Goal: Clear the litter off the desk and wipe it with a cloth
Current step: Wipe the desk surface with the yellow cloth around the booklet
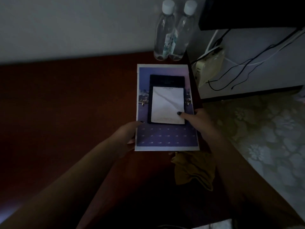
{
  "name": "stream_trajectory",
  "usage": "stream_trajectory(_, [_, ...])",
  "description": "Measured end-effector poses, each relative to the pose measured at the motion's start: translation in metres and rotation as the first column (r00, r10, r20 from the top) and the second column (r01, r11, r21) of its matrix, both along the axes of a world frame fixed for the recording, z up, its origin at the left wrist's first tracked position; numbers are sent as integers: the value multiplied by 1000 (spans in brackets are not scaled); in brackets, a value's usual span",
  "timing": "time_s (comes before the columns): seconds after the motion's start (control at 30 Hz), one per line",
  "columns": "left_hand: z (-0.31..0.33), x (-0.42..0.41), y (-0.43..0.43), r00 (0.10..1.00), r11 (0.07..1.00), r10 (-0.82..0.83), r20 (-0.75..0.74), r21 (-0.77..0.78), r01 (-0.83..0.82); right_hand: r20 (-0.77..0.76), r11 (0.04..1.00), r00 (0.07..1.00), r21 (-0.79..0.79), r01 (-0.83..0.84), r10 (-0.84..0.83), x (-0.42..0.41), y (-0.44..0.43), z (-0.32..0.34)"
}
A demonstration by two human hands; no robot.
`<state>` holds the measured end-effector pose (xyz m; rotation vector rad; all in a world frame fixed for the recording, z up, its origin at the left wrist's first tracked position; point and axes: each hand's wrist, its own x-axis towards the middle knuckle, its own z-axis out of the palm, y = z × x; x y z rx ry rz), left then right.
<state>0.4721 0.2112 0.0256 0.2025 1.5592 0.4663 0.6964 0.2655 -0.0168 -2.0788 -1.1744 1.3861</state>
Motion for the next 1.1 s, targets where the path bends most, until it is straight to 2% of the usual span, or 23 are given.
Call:
stream_trajectory(0.13, [-1,-13,-4,999,1000,23,-28,1,-23,-72,997,997,-73,35,-40,-11,-7,3])
stream_trajectory(0.27, [-1,-24,-11,993,997,79,-85,18,-78,-99,997,995,-71,-13,6,-26,-18,8])
stream_trajectory(0.4, [6,-53,-18,989,992,129,-76,16,-128,-62,998,997,19,-53,54,-56,-28,21])
stream_trajectory(0.57, [17,-102,-37,946,960,273,-177,111,-256,-71,970,978,161,-183,197,-119,-34,49])
stream_trajectory(0.73, [27,-165,-80,877,896,428,-221,228,-380,28,883,926,294,-367,375,-209,-39,77])
stream_trajectory(0.87, [29,-242,-119,812,864,497,-306,262,-430,89,793,870,374,-481,485,-299,-63,87])
stream_trajectory(1.1, [25,-451,-173,771,854,517,-372,285,-436,19,740,801,371,-561,598,-506,-108,98])
